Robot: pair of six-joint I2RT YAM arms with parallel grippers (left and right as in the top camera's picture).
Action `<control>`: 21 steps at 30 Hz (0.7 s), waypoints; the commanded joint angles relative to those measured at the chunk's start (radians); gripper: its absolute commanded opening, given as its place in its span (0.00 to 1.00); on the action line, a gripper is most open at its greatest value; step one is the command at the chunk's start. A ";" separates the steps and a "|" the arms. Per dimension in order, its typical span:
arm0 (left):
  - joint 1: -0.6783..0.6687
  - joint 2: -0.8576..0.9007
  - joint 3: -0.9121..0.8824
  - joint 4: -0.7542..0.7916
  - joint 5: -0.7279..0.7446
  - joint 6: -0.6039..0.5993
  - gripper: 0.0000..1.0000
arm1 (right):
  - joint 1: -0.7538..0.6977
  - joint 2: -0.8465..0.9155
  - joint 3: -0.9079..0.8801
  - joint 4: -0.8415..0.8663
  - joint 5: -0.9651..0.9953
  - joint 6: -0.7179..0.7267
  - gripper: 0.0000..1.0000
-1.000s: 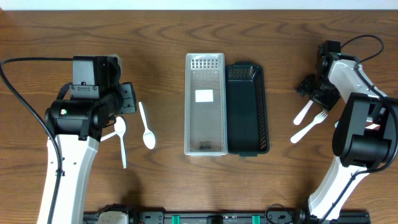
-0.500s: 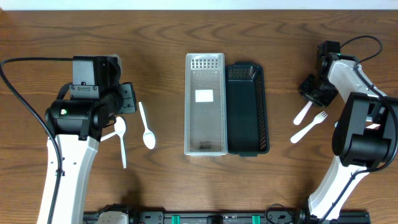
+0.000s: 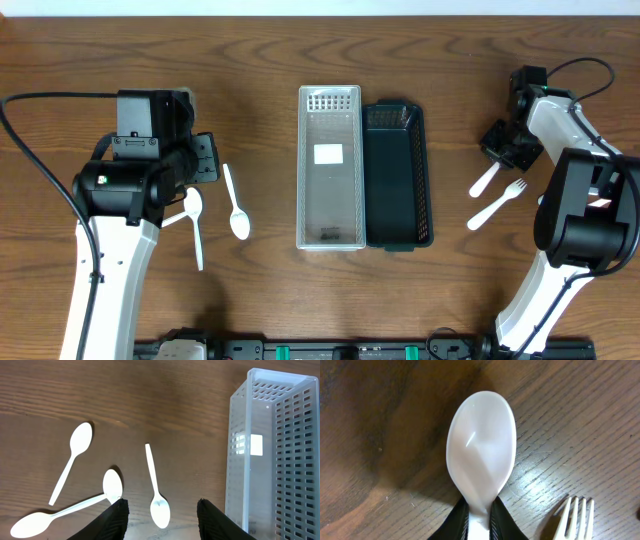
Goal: Pack container
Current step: 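Lower the right gripper onto the white spoon and close it, then carry the spoon left and drop it into the dark basket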
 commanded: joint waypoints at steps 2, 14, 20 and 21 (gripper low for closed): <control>-0.002 0.005 0.024 -0.003 0.006 0.002 0.48 | -0.003 0.024 -0.014 0.004 -0.001 -0.015 0.02; -0.002 0.005 0.024 -0.003 0.006 0.002 0.47 | 0.004 -0.092 0.041 -0.035 -0.002 -0.122 0.01; -0.002 0.005 0.024 -0.007 0.006 0.002 0.48 | 0.068 -0.268 0.109 -0.071 -0.027 -0.202 0.01; -0.002 0.005 0.024 -0.007 0.006 0.002 0.47 | 0.080 -0.291 0.116 -0.071 -0.037 -0.216 0.01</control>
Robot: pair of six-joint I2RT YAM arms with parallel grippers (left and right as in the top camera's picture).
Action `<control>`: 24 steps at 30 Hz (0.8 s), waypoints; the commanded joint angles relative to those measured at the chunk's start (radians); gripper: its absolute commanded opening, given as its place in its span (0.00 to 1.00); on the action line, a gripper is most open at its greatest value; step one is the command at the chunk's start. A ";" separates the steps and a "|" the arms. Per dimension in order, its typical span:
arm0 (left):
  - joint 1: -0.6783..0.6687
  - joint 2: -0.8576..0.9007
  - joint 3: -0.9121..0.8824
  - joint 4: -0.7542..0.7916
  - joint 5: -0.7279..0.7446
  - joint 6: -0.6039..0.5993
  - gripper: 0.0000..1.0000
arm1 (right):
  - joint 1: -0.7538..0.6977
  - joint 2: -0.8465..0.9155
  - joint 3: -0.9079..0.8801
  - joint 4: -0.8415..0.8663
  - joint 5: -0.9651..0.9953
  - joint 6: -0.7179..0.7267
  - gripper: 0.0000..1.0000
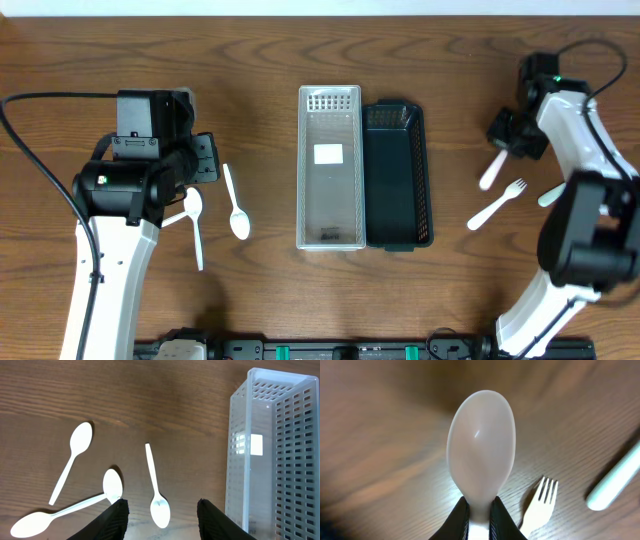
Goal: Pack container
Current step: 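Carry the spoon left and drop it into the dark basket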
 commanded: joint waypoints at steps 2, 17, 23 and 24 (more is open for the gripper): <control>-0.002 0.005 0.023 -0.005 0.006 0.002 0.48 | 0.089 -0.175 0.072 0.002 -0.063 -0.112 0.01; -0.002 0.005 0.023 -0.004 0.006 0.002 0.47 | 0.450 -0.169 -0.003 -0.058 -0.134 -0.120 0.01; -0.002 0.005 0.023 -0.004 0.006 0.002 0.48 | 0.539 -0.059 -0.037 -0.053 -0.139 -0.087 0.01; -0.002 0.005 0.023 -0.004 0.006 0.002 0.48 | 0.547 -0.045 -0.037 -0.053 -0.143 -0.085 0.01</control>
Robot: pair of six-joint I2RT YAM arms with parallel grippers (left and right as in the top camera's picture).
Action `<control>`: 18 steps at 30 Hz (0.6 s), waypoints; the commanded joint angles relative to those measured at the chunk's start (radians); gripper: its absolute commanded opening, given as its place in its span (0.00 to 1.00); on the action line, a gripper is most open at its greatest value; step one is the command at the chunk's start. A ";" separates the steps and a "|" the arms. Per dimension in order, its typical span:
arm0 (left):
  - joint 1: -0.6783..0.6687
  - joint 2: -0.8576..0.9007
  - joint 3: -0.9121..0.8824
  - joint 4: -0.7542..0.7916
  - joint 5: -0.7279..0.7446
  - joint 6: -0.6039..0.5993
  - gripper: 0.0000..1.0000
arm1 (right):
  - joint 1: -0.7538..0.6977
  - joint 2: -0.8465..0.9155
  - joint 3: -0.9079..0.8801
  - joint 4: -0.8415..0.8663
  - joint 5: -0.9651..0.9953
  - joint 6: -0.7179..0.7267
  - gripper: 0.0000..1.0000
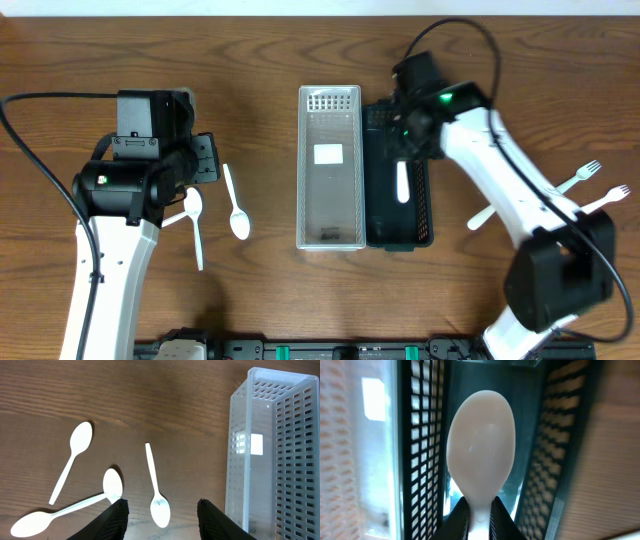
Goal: Pack container
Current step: 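Carry the spoon left and drop it into the dark basket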
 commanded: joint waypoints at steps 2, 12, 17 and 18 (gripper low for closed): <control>-0.002 0.005 0.023 -0.003 0.006 0.002 0.48 | 0.052 0.075 -0.010 0.003 -0.023 0.026 0.07; -0.002 0.005 0.022 -0.003 0.006 0.002 0.48 | 0.020 0.067 0.016 0.020 -0.015 0.037 0.45; -0.002 0.005 0.022 -0.003 0.006 0.003 0.48 | -0.071 -0.035 0.108 -0.026 0.071 0.049 0.46; -0.002 0.005 0.022 -0.003 0.006 0.003 0.48 | -0.095 -0.063 0.124 -0.027 0.091 0.060 0.48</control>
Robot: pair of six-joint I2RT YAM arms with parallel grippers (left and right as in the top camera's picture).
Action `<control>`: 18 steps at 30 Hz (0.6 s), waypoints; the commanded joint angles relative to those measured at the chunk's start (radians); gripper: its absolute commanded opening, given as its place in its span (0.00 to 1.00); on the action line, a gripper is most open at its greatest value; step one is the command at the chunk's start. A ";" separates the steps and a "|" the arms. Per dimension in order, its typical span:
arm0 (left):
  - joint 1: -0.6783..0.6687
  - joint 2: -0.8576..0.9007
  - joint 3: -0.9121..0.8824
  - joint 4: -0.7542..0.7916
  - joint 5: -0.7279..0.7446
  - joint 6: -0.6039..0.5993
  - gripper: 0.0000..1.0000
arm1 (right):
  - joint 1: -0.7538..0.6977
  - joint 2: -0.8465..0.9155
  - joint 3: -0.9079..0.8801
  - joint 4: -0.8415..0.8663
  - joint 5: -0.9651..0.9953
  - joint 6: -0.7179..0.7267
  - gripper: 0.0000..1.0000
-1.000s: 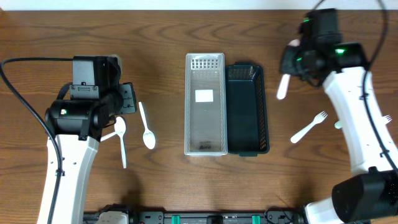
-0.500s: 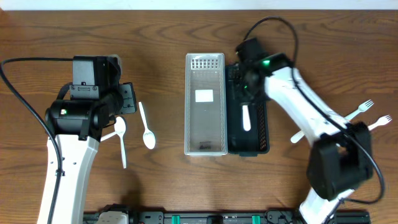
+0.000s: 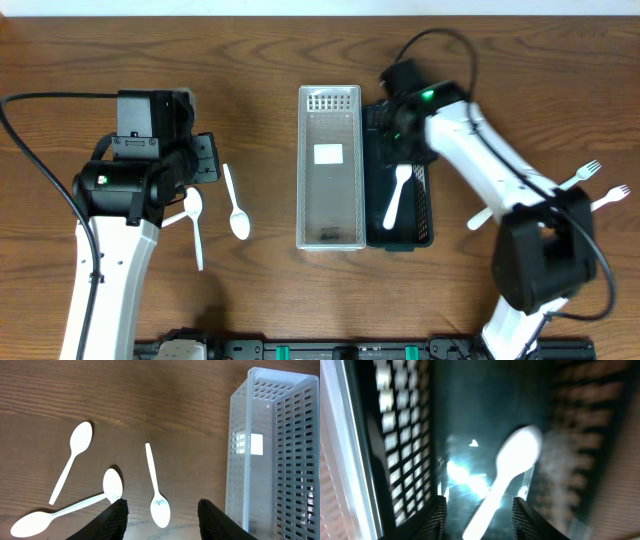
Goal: Pack container
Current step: 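Carry the spoon left and drop it into the dark basket, then move the right gripper back and grasp a white fork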
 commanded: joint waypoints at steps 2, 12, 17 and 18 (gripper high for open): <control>-0.002 0.005 0.022 -0.003 0.006 0.003 0.49 | -0.131 -0.188 0.105 -0.004 0.126 0.065 0.57; -0.002 0.005 0.022 -0.003 0.006 0.003 0.59 | -0.534 -0.272 0.066 -0.115 0.175 0.259 0.90; -0.002 0.005 0.022 -0.002 0.006 0.002 0.66 | -0.634 -0.172 -0.042 -0.079 0.156 0.235 0.95; -0.002 0.005 0.022 -0.002 0.006 0.002 0.67 | -0.643 -0.150 -0.060 -0.065 0.141 0.223 0.96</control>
